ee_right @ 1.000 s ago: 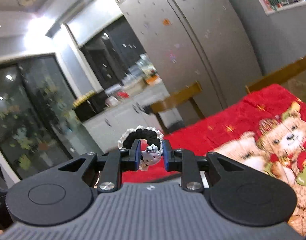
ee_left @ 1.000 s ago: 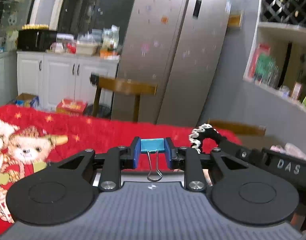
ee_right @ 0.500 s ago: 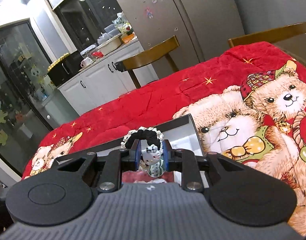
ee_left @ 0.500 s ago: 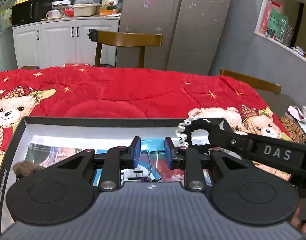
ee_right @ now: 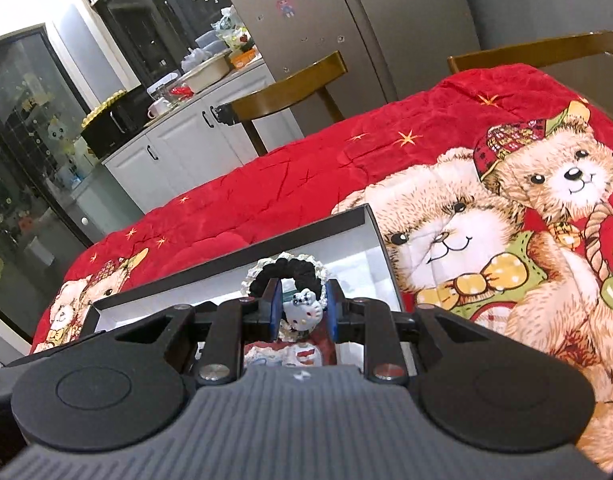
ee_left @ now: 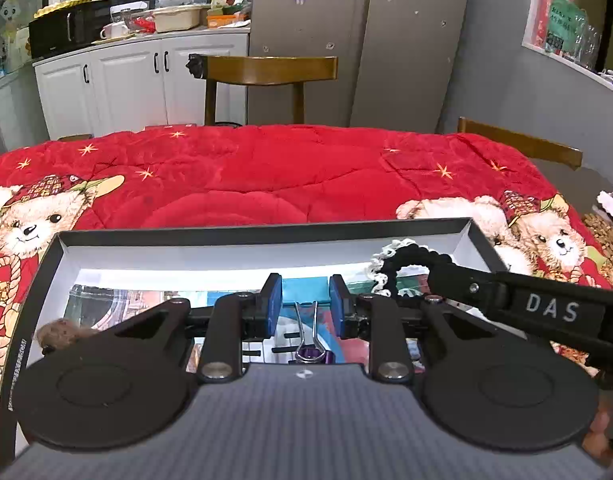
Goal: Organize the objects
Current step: 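Open both grippers to drop the binder clip and scrunchie into the box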
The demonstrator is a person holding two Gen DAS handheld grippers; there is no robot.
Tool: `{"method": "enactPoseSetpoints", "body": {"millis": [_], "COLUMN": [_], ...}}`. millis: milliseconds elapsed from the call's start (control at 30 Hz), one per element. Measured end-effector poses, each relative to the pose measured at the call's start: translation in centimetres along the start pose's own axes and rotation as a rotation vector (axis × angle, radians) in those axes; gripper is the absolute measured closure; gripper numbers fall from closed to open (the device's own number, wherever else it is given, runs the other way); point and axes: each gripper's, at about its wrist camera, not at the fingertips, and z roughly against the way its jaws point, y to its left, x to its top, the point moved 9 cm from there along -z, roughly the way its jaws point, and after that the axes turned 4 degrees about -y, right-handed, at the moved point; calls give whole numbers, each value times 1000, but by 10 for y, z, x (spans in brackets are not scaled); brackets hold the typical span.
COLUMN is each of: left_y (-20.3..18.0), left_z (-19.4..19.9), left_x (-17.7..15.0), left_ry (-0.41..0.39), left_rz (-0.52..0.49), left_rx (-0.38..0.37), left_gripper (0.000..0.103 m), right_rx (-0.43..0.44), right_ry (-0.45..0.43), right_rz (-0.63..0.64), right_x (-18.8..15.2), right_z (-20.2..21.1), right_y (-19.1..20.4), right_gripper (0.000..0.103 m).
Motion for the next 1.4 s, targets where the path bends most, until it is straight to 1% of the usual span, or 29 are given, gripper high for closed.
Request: {"method": "enactPoseSetpoints", "body": {"millis": [67, 167, 333, 733, 800, 1000, 1067, 1100, 1167, 1200, 1233, 1300, 1333, 1367, 1400], "left_y": [0, 2, 3, 3, 3, 0, 0, 1, 1, 1, 1, 0, -1, -2, -2], "left_z": [-2, -3, -5, -7, -6, -5, -5, -5, -5, -5, -4, 2, 5, 9, 14], "left_x": [-2, -2, -3, -3, -3, -4, -4, -4, -4, -5, -5, -2, 0, 2, 6], "left_ry": [14, 18, 26, 23, 18, 10, 13, 14, 20, 26, 26, 14, 9, 7, 2], "left_rz": [9, 10, 17, 2, -4, -28, -26, -23, -15, -9, -4, 8, 10, 10, 8], "left_rx": [-8, -1, 2, 12, 23, 34, 31, 30, 27, 20, 6, -17, -22, -29, -33], "left_gripper": [73, 73, 73, 73, 73, 73, 73, 73, 73, 72, 72, 72, 70, 60, 56], "right_rx": [2, 18, 10, 43, 53, 57, 54, 54, 54, 48, 51, 84, 96, 103, 97], "right_ry": [0, 1, 1, 20, 26, 29, 35, 42, 52, 53, 52, 40, 34, 25, 9], "right_rz": [-1, -8, 1, 19, 15, 17, 17, 17, 30, 32, 33, 38, 47, 60, 72], "right_x": [1, 1, 0, 3, 2, 1, 1, 0, 0, 1, 2, 7, 9, 12, 15], "right_z": [0, 0, 0, 2, 1, 1, 0, -1, -2, -1, 1, 7, 10, 15, 20], "right_y": [0, 1, 2, 9, 9, 10, 10, 10, 11, 11, 12, 16, 19, 23, 25], "right_gripper": [77, 77, 77, 76, 76, 76, 74, 69, 66, 52, 44, 41, 37, 37, 35]}}
